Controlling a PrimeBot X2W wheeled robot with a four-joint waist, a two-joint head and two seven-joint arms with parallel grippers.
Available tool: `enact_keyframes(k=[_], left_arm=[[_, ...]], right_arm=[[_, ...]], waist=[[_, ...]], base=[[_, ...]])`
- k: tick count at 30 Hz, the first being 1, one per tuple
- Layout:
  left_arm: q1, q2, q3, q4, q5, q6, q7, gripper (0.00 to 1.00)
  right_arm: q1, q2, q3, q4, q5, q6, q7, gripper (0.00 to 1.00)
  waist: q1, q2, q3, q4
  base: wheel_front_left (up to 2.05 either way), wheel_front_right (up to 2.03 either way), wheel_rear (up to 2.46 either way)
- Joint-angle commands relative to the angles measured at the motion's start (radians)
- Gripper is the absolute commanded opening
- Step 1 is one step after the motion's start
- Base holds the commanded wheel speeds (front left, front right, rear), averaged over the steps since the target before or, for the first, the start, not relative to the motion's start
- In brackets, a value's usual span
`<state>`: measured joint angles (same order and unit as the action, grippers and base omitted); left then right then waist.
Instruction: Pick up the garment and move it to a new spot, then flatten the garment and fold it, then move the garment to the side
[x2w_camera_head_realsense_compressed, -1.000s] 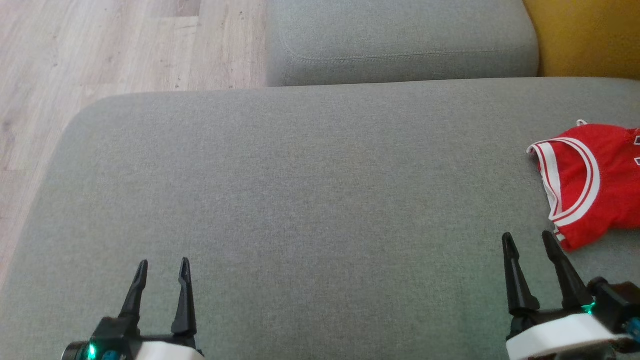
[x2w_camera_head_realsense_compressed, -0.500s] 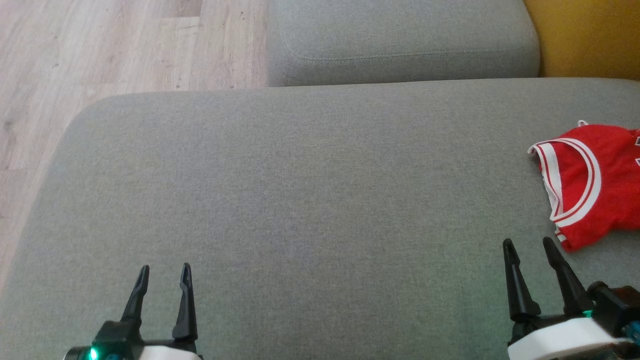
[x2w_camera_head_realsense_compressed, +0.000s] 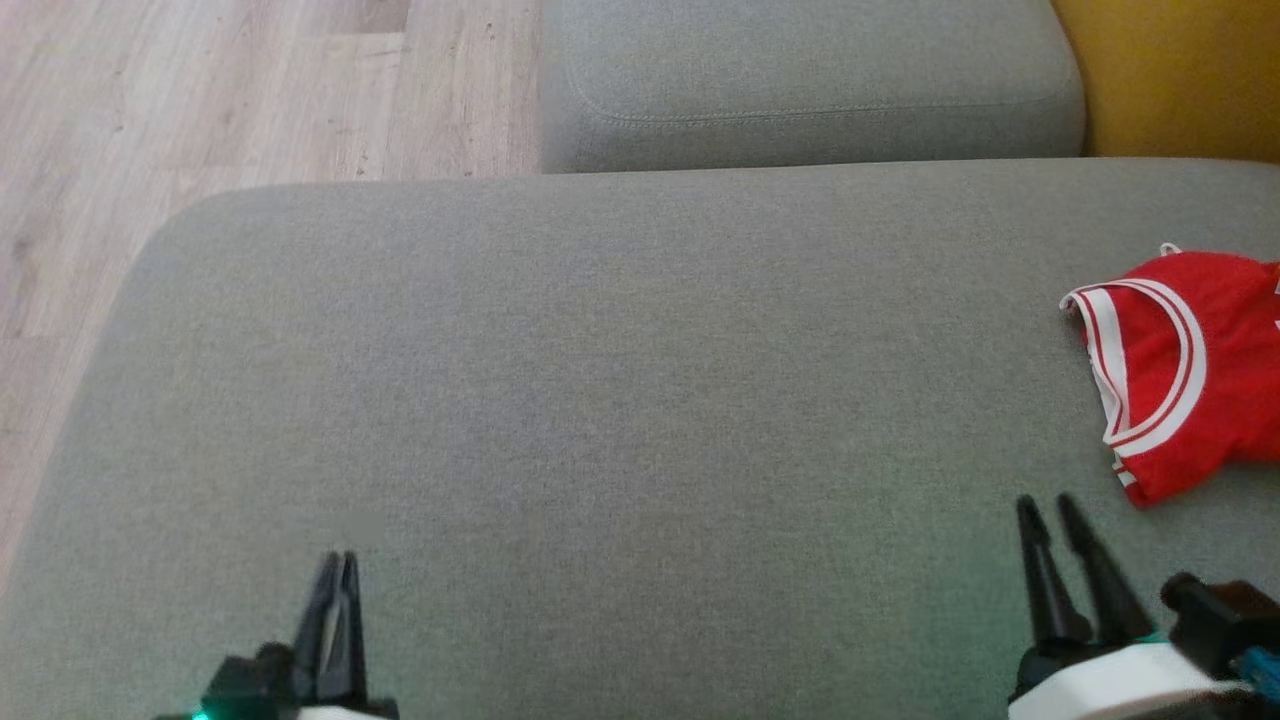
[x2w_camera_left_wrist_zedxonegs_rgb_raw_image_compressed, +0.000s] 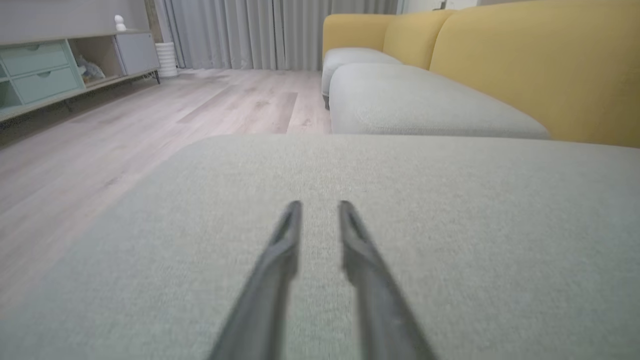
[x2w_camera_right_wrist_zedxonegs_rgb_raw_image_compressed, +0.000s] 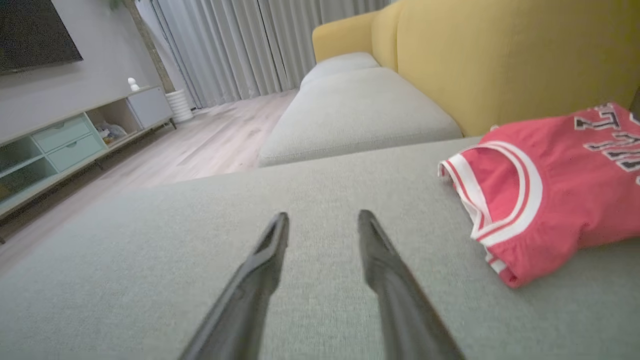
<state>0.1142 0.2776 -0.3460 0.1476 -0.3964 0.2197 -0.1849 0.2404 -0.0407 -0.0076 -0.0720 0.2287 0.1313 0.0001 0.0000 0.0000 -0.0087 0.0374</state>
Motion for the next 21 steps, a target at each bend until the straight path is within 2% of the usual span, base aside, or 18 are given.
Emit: enact_keyframes(k=[1, 21], left_arm=[[-0.005, 0.002, 0.010, -0.018, -0.019, -0.005, 0.003, 0.00], [-0.041, -0.027, 0.072, 0.004, -0.213, -0.059, 0.043, 0.00]], right_arm=[[-0.001, 0.000, 0.001, -0.021, 0.021, 0.000, -0.003, 0.00], [-0.058, -0.017, 0.002, 0.035, 0.250, 0.000, 0.002, 0.00]], waist=[[0.0000, 0.0000, 0.000, -0.001], [0.0000, 0.0000, 0.002, -0.006]], base=[[0.00, 0.00, 0.00], [0.00, 0.00, 0.00]])
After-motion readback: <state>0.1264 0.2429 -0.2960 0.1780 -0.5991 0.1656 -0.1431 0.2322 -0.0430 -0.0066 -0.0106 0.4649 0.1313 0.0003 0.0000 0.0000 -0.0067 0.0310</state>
